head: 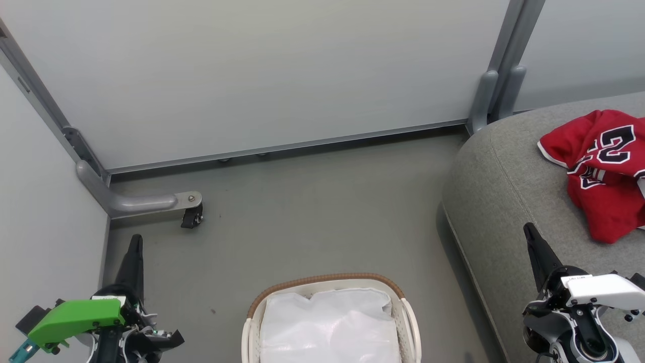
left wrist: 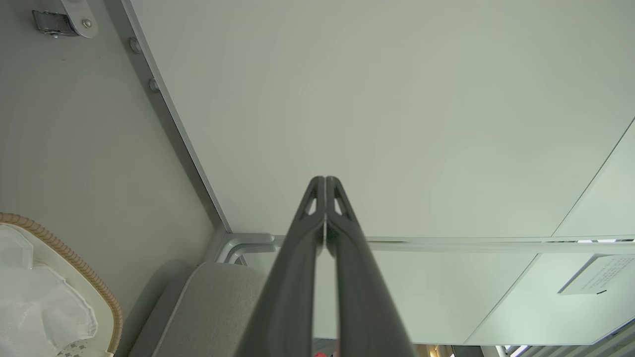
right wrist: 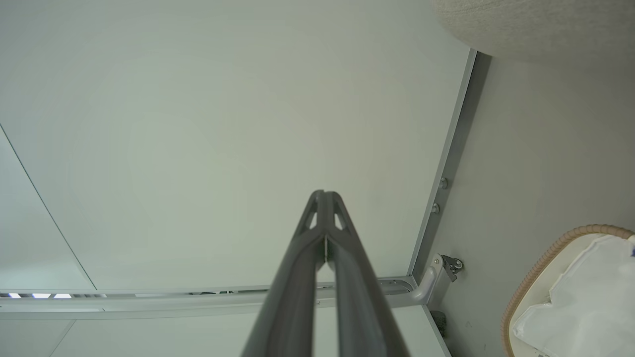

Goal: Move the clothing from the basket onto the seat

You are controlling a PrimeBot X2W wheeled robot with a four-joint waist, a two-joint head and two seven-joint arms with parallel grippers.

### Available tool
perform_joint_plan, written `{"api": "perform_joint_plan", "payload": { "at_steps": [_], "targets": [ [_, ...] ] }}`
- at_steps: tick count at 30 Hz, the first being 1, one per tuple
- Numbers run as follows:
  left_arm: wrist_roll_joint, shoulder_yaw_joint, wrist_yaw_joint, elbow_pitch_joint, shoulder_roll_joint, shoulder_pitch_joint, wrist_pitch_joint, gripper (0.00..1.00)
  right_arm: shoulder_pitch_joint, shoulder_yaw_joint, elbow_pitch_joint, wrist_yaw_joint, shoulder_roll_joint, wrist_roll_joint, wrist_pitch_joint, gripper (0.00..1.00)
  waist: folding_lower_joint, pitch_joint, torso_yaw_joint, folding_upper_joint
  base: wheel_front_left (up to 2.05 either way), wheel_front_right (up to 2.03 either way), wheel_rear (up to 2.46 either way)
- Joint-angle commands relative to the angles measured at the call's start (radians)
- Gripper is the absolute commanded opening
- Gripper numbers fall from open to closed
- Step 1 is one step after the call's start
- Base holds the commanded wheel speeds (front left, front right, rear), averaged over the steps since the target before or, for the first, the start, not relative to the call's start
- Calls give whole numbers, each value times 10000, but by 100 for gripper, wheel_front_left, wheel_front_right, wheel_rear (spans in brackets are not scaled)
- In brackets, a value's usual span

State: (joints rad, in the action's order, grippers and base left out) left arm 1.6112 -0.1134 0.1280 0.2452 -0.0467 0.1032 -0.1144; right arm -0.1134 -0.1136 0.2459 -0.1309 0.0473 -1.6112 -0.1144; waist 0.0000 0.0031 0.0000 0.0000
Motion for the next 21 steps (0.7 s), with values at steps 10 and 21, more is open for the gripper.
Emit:
{"api": "perform_joint_plan", "payload": {
  "at_steps": [10, 21],
  "targets": [
    [35, -20, 54, -16, -67, 107, -29, 0, 109, -16, -38, 3, 57, -36, -28, 0, 0, 0, 0, 0, 0, 0, 0],
    [35, -20, 54, -16, -67, 107, -28, 0, 109, -16, -38, 3, 57, -36, -28, 0, 0, 0, 0, 0, 0, 0, 0]
  ]
}}
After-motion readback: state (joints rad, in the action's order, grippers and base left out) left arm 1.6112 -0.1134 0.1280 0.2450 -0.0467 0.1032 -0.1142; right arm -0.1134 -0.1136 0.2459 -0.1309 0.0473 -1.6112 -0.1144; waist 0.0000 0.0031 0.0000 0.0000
